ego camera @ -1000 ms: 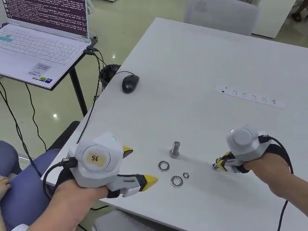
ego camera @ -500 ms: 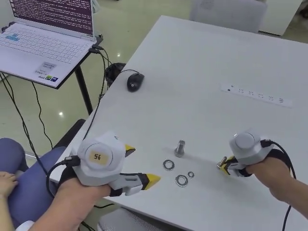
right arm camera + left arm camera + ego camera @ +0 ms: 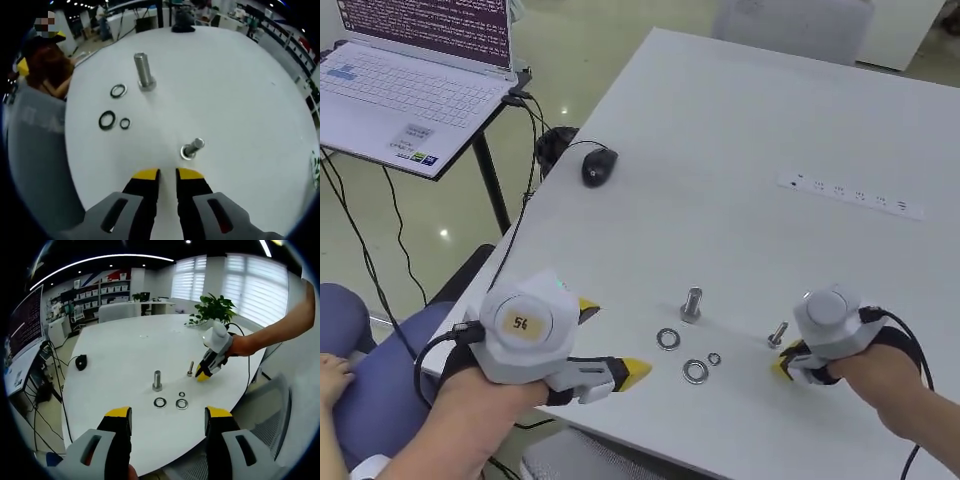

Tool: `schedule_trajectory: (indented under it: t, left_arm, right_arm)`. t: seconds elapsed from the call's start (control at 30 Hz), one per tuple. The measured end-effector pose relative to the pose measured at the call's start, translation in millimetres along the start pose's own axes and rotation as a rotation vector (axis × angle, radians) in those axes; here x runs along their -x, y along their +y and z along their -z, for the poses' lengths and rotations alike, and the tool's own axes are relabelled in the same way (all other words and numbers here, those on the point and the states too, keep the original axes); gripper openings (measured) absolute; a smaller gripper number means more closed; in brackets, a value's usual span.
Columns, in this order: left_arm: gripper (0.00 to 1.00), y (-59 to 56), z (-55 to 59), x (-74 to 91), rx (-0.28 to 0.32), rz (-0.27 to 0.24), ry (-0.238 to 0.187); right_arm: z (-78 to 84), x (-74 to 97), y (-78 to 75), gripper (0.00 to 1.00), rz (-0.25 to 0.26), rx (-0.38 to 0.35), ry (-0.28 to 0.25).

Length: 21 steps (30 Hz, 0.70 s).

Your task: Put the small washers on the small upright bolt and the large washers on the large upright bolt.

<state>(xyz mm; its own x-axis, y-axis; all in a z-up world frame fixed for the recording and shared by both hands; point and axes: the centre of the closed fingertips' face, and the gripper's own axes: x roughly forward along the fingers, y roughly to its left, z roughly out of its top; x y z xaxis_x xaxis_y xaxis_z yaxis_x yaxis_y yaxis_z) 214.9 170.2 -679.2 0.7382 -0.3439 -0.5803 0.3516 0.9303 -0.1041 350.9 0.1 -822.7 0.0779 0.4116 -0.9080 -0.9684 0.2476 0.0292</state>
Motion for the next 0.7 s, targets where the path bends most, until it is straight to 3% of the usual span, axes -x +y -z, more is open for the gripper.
schedule_trajectory:
  t: [0.2, 0.47, 0.57, 0.7]
  left_arm:
    - [0.58, -1.0, 0.6, 0.6, 0.001, 0.002, -0.003]
    - [0.58, 1.0, 2.0, 5.5, 0.009, -0.006, -0.008]
    - [0.58, 2.2, 3.6, 7.1, 0.012, -0.01, -0.008]
    - [0.58, 3.3, 5.3, 8.9, 0.015, -0.014, -0.009]
  right_arm:
    - [-17.9, -10.0, 28.7, 0.16, -0.089, 0.146, -0.025]
    - [-41.6, -22.4, 45.9, 0.17, -0.159, 0.344, -0.014]
    - [-46.3, -25.7, 51.0, 0.17, -0.183, 0.501, 0.015]
    - [-52.7, -28.5, 56.7, 0.17, -0.216, 0.549, 0.018]
